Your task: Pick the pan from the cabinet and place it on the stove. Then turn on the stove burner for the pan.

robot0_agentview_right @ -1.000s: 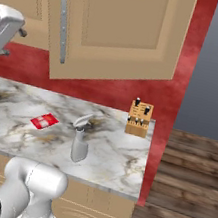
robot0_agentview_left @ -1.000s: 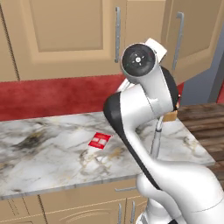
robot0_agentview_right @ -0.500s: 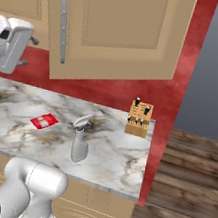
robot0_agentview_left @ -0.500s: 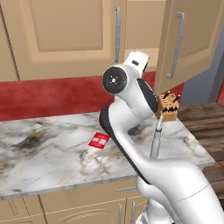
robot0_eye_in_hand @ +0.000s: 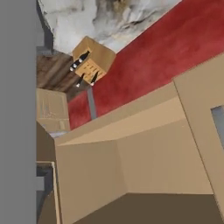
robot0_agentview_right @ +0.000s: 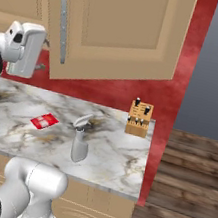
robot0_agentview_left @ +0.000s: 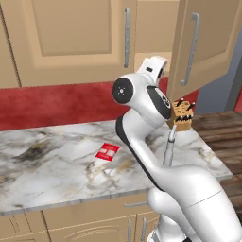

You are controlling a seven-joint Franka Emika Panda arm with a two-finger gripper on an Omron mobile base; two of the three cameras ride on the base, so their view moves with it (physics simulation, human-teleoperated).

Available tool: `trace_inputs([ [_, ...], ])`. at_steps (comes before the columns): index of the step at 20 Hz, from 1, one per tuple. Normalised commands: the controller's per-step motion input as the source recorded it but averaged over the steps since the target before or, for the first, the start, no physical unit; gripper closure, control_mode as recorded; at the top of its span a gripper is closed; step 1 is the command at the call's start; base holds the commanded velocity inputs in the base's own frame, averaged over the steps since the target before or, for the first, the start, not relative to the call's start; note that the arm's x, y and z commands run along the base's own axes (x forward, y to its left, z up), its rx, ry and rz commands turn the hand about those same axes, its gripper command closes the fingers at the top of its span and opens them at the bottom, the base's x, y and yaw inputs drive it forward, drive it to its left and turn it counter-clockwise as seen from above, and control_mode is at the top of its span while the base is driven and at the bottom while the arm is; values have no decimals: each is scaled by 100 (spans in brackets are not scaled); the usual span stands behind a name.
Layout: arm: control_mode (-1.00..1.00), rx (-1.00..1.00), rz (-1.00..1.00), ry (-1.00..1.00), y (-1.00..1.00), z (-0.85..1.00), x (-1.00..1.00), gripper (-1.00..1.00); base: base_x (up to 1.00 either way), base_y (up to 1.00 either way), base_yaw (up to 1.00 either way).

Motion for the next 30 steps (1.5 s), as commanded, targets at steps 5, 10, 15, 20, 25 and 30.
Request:
trace_inputs([
  [5, -100, -6, -19, 0, -42, -11, -20, -100, 0, 0, 0],
  [10, -100, -5, -19, 0, -44, -6, -46, -100, 0, 0, 0],
  [15, -100, -3, -20, 0, -49, -4, -28, -100, 0, 0, 0],
  [20, -100, 0, -19, 0, -67, 0, -34, -100, 0, 0, 0],
  [25, -100, 0, -18, 0, -76, -1, -50, -100, 0, 0, 0],
  [30, -100, 0, -19, 0, -73, -2, -45, -100, 0, 0, 0],
])
